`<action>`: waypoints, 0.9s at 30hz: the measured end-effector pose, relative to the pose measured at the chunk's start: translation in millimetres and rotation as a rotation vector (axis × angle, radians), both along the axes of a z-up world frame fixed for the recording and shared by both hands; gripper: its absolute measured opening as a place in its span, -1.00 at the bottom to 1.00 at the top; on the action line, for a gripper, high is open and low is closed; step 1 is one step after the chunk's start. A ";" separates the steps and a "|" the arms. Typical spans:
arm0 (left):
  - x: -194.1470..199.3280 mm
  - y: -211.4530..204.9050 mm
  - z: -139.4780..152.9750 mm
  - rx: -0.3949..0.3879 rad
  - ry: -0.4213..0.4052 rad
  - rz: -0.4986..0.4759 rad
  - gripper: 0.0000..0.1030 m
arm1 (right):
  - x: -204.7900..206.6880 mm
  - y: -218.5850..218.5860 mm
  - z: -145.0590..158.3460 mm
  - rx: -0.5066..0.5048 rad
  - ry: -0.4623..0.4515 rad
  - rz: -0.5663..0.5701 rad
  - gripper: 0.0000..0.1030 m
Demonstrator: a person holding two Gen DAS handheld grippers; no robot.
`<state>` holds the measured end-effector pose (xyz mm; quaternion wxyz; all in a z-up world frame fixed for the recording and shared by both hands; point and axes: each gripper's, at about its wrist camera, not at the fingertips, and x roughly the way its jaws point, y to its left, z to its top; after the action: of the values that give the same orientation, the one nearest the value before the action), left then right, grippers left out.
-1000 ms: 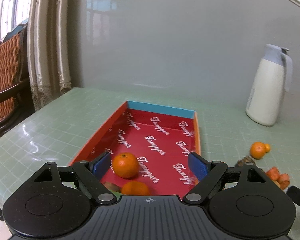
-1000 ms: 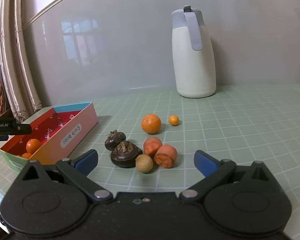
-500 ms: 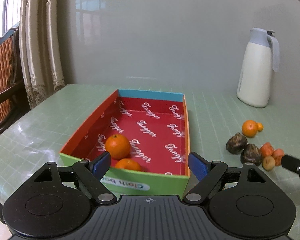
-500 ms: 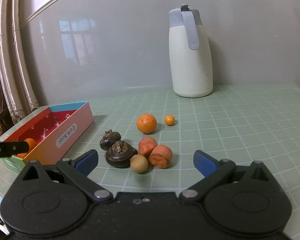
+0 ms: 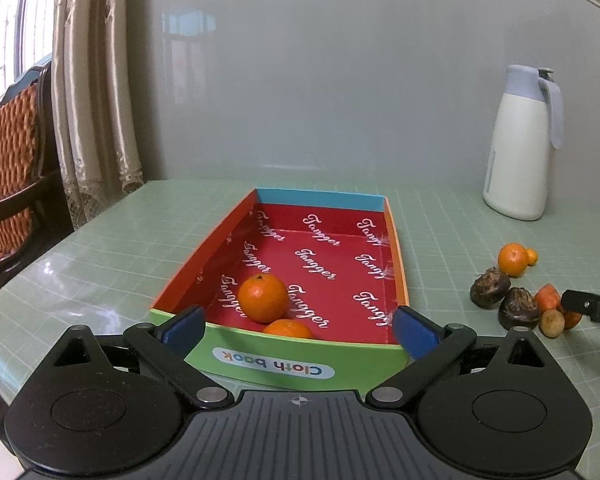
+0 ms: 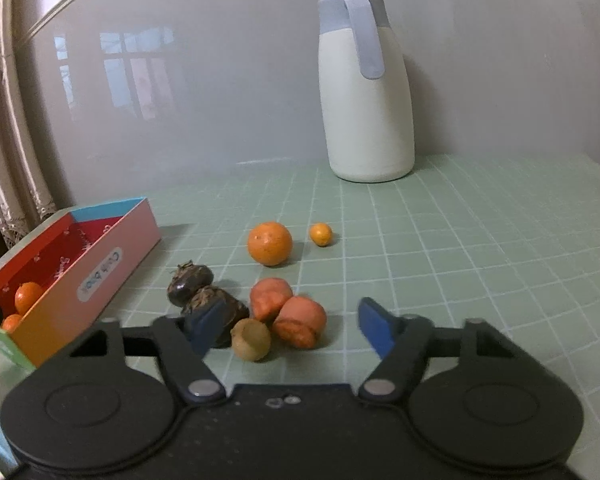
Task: Organize fruits
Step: 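Grasp the orange carrot piece with the right gripper, then carry the carrot piece with the right gripper over the red box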
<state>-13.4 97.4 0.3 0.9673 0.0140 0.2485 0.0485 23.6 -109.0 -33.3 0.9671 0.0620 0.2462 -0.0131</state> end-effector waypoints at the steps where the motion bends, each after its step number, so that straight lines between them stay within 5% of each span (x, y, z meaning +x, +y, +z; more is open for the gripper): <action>1: -0.1 0.1 -0.4 0.002 -0.001 0.000 0.93 | 1.8 -1.3 -0.7 0.001 0.004 -0.008 -0.08; 8: 0.5 1.3 -1.9 -0.001 0.003 0.002 0.93 | 11.2 -8.4 -9.2 0.059 0.052 -0.023 -0.15; 16: -0.3 5.8 -1.5 -0.003 0.001 0.010 0.93 | 16.0 -6.0 -13.2 0.091 0.066 -0.004 -0.44; 27: -4.0 21.0 -3.6 0.000 0.011 0.045 0.93 | 5.8 1.6 -1.3 0.053 0.002 0.009 -0.44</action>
<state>-17.4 118.4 -3.2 0.9645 0.0088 0.2543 0.0703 29.4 -107.4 -34.6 0.9650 0.0863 0.2477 -0.0024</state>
